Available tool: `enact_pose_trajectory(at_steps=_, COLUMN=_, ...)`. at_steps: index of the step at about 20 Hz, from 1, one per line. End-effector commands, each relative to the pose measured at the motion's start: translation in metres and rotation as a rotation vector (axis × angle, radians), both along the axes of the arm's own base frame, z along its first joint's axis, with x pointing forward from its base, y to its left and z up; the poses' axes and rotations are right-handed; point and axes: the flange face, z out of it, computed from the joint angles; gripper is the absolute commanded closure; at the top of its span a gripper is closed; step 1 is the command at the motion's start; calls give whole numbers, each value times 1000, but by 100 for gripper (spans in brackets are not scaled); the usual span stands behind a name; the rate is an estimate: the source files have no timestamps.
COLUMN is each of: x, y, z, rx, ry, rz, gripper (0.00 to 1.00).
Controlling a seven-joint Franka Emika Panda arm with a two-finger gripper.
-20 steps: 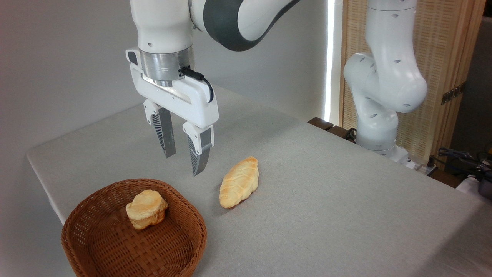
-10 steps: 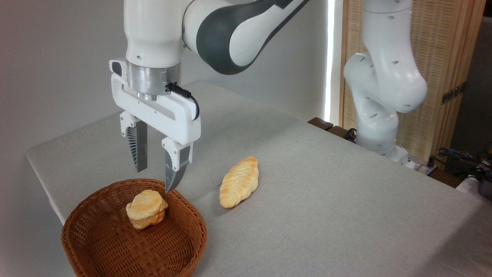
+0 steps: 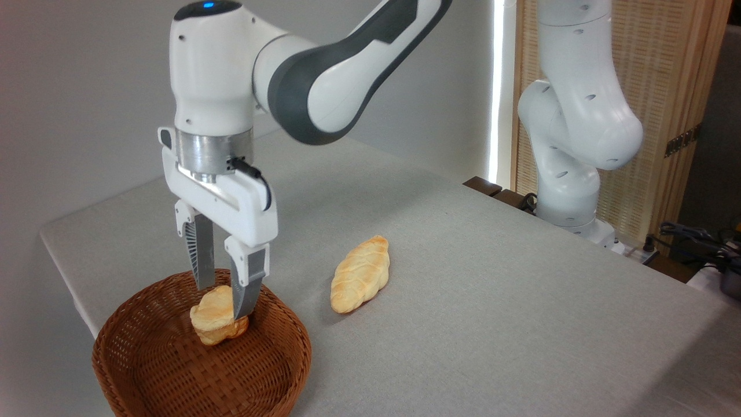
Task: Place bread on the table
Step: 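Lower the open gripper into the wicker basket around the round roll, then close the gripper on the round bread roll inside the basket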
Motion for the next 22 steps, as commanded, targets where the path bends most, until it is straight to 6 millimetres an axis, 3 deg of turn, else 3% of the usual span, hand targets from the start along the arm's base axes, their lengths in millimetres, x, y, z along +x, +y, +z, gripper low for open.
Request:
enact_pose_trajectory(at_steps=1, x=7, y=-16, z=-12, rx=14, ry=-25, rz=-33, gripper=0)
enact_pose_trajectory(at_steps=22, x=8, y=-32, z=-35, rx=13, ry=9, rz=-47, gripper=0)
